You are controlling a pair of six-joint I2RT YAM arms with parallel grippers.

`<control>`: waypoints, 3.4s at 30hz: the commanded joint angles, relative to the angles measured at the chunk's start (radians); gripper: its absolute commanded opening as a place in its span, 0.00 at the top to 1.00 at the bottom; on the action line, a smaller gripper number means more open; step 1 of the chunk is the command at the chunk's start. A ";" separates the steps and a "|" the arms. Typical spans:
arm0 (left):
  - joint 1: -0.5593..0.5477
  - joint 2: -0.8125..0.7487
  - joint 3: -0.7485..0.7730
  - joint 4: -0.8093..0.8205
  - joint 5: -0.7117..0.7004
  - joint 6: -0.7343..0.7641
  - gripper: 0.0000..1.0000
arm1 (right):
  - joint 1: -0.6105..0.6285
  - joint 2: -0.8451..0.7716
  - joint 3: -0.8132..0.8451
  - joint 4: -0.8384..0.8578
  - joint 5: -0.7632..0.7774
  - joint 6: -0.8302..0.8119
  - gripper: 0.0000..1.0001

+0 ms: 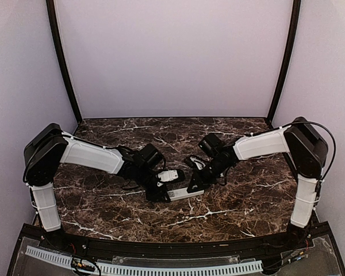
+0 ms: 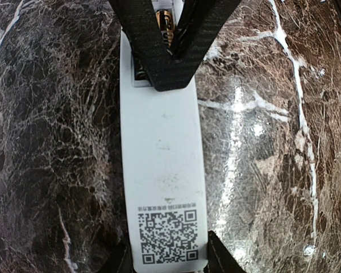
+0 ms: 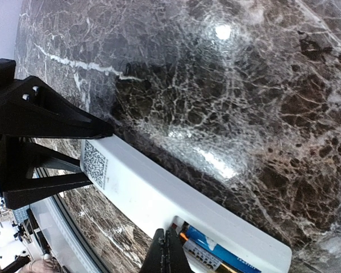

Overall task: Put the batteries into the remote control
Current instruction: Press the battery in the battery compartment, then move the right arm with the battery cover to the center of the board.

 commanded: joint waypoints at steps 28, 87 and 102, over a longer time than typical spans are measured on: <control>-0.010 0.051 -0.005 -0.072 -0.012 -0.002 0.70 | -0.056 -0.002 -0.041 -0.081 0.090 -0.014 1.00; 0.080 -0.133 0.160 -0.060 0.023 -0.189 0.19 | -0.256 0.115 0.324 -0.451 0.519 -0.126 0.68; 0.089 -0.128 0.150 -0.067 -0.008 -0.169 0.20 | -0.219 0.178 0.281 -0.392 0.480 -0.073 0.67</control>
